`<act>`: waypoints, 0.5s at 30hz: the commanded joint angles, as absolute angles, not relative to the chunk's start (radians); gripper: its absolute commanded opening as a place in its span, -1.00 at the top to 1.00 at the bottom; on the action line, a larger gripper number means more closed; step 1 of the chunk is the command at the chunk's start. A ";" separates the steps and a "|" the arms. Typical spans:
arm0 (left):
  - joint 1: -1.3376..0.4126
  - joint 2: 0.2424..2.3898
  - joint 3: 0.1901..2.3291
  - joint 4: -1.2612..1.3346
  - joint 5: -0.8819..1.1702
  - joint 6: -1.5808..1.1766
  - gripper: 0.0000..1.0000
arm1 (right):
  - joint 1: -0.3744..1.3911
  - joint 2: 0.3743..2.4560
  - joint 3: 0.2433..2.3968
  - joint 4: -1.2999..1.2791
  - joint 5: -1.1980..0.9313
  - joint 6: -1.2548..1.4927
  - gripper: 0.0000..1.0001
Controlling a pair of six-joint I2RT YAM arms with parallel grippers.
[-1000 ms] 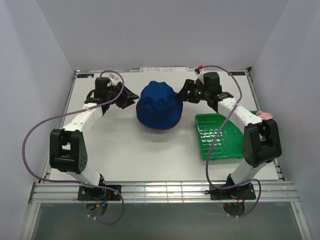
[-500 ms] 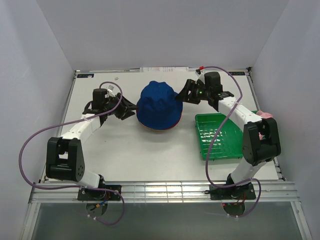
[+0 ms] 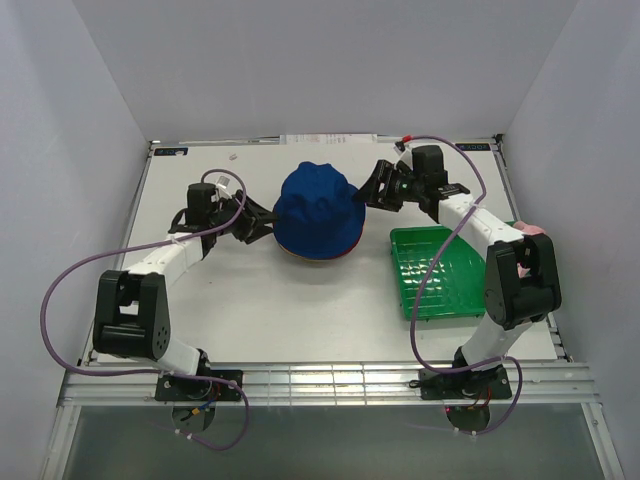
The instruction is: Stack the hats
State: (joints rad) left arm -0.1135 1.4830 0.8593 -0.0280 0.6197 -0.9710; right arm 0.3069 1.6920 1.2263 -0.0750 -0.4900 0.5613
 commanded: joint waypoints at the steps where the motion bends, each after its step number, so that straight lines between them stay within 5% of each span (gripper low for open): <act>1: -0.114 1.477 0.847 0.031 0.644 -0.988 -0.14 | 0.298 1.704 1.204 -0.025 -0.534 0.598 -0.29; 9: -0.115 1.476 0.813 0.109 0.649 -1.029 -0.14 | 0.284 1.704 1.146 0.084 -0.589 0.679 -0.21; 15: -0.115 1.476 0.793 0.135 0.646 -1.046 -0.12 | 0.275 1.710 1.120 0.150 -0.615 0.735 0.24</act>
